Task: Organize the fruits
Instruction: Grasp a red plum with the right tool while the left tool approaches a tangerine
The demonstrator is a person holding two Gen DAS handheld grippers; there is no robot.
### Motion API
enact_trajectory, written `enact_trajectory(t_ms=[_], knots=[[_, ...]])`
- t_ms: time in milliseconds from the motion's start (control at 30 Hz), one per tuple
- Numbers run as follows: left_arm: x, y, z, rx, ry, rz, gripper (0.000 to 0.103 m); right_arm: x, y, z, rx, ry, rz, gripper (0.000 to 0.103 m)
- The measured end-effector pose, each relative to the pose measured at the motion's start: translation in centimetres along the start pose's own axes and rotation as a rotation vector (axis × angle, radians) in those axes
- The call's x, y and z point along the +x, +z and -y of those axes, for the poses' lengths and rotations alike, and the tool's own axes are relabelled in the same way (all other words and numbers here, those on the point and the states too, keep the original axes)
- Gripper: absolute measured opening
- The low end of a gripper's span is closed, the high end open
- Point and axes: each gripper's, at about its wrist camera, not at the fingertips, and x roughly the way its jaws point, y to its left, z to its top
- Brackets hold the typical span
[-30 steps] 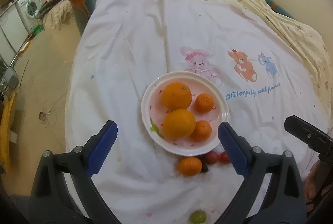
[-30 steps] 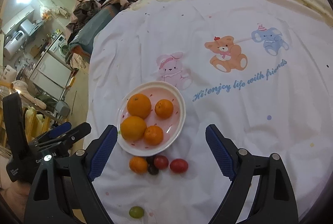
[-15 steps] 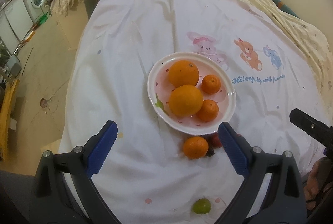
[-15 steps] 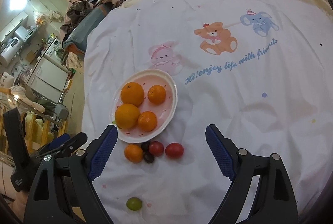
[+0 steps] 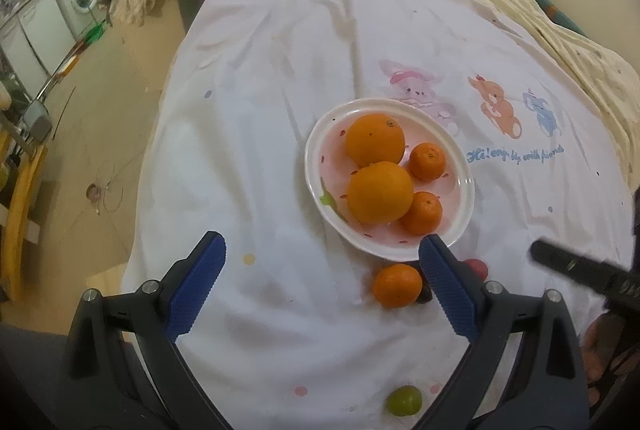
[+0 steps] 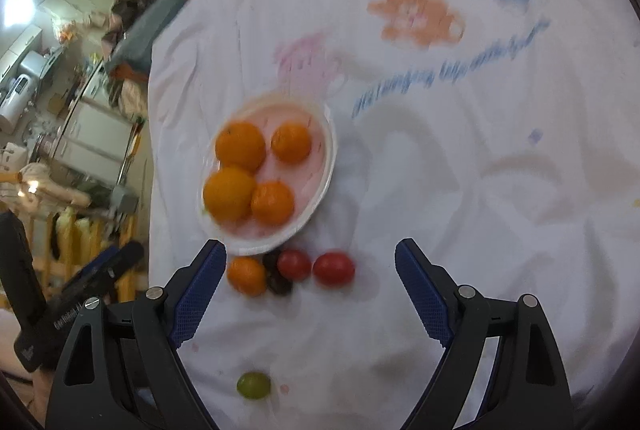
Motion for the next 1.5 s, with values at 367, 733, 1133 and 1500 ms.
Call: enact_trajectory(t_ms=[367,733,1133,1500], knots=[[0.6,-0.1,0.2,-0.003,-0.022,-0.043,0.096,6.1,0.0,-1.9,-0.184,-0.212,-0.15,0.067],[1.0,-0.1,0.1,-0.008,-0.015,-0.059,0.096,7.3,-0.9,-3.2,-0.301,-0.232,-0.178,0.035],[2.3,-0.5,1.0,0.02,-0.003,-0.092,0.096,1.6,-0.4,-0.8,-0.147,-0.13,-0.051,0.035],[6.5,-1.3,3.8,0.043,-0.04,-0.207,0.095,-1.9,0.3,1.3,-0.059,-0.075,0.027,0.035]])
